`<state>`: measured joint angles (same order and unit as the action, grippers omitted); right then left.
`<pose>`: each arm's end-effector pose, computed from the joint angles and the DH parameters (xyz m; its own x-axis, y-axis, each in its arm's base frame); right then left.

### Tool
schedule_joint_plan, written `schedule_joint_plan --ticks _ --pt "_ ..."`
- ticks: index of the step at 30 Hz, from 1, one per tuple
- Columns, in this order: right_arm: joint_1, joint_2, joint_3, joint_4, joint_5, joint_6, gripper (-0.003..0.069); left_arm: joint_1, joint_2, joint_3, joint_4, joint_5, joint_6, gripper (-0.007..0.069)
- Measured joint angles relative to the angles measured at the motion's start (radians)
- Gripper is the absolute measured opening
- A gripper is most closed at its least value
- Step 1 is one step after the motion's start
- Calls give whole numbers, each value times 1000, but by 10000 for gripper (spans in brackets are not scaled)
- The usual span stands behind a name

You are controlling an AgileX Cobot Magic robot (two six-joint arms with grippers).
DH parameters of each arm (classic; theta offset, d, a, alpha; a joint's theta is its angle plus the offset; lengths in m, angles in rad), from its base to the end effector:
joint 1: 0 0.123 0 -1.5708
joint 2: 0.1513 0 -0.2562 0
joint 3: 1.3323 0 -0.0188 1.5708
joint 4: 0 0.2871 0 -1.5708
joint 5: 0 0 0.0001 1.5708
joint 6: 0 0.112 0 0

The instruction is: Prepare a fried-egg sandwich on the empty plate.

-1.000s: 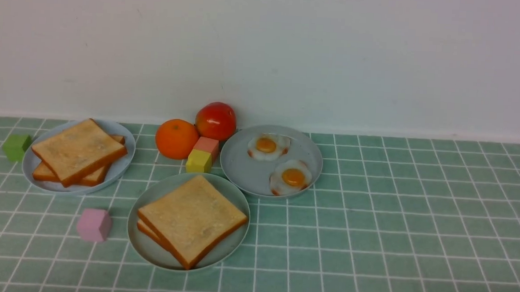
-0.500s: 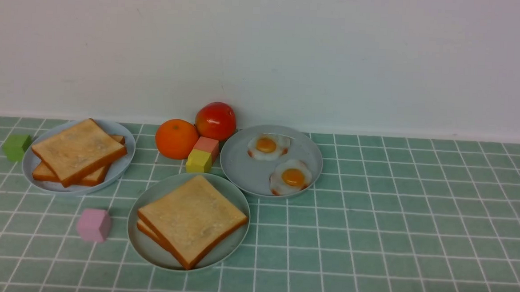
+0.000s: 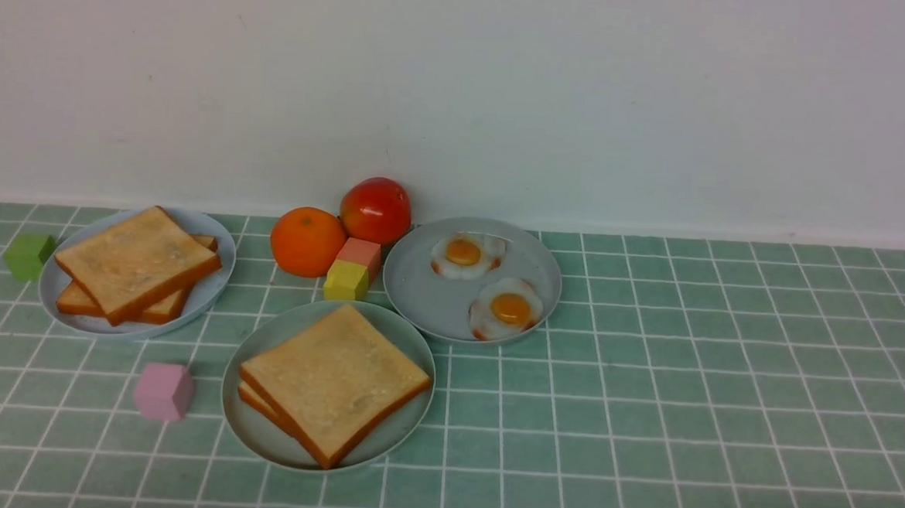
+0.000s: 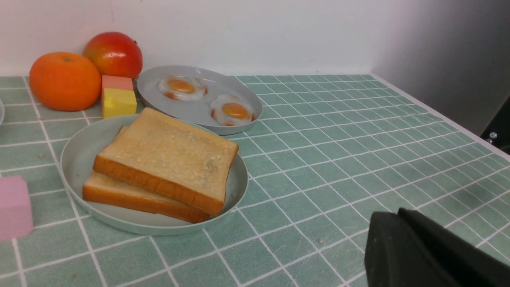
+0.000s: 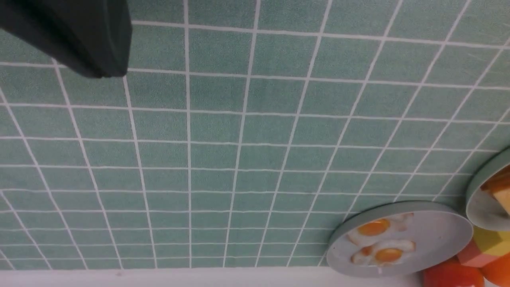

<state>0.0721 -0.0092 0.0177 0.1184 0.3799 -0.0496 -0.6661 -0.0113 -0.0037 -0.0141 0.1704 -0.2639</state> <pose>0.1373 0.0148 0.1676 -0.2999 0.0388 -0.9532 -0.0958 0.9929 0.0706 0.1113 -0.0878 0.1990 -0.2215 -0.1747 -0.9594 0.5813 0.7662 -0.2738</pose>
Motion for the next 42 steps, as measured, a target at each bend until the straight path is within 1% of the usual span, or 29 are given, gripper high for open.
schedule_joint_plan --ticks 11,15,16,17,19,21,24,26,28,30,32,42 --pt "0 0 0 2 1 0 -6 0 0 0 2 0 0 29" --pt "0 0 0 2 1 0 -6 21 0 0 50 -4 0 24" --pt "0 0 0 2 1 0 -6 63 0 0 71 -5 -1 1" --pt "0 0 0 2 1 0 -6 70 0 0 73 -5 -1 -7" --pt "0 0 0 2 1 0 -6 188 0 0 74 -5 -1 -13" --pt "0 0 0 2 1 0 -6 321 0 0 51 -5 -1 -13" --pt "0 0 0 2 1 0 -6 482 0 18 8 -10 -1 -13" --pt "0 0 0 2 1 0 -6 556 0 28 -13 3 -1 -13" --pt "0 0 0 2 1 0 -4 625 0 29 -29 65 -1 -13" --pt "0 0 0 2 1 0 -3 650 0 32 -35 159 -1 -13" --pt "0 0 0 2 1 0 0 653 0 35 -43 206 -1 -13" --pt "0 0 0 2 1 0 3 653 0 35 -48 206 -1 -13"
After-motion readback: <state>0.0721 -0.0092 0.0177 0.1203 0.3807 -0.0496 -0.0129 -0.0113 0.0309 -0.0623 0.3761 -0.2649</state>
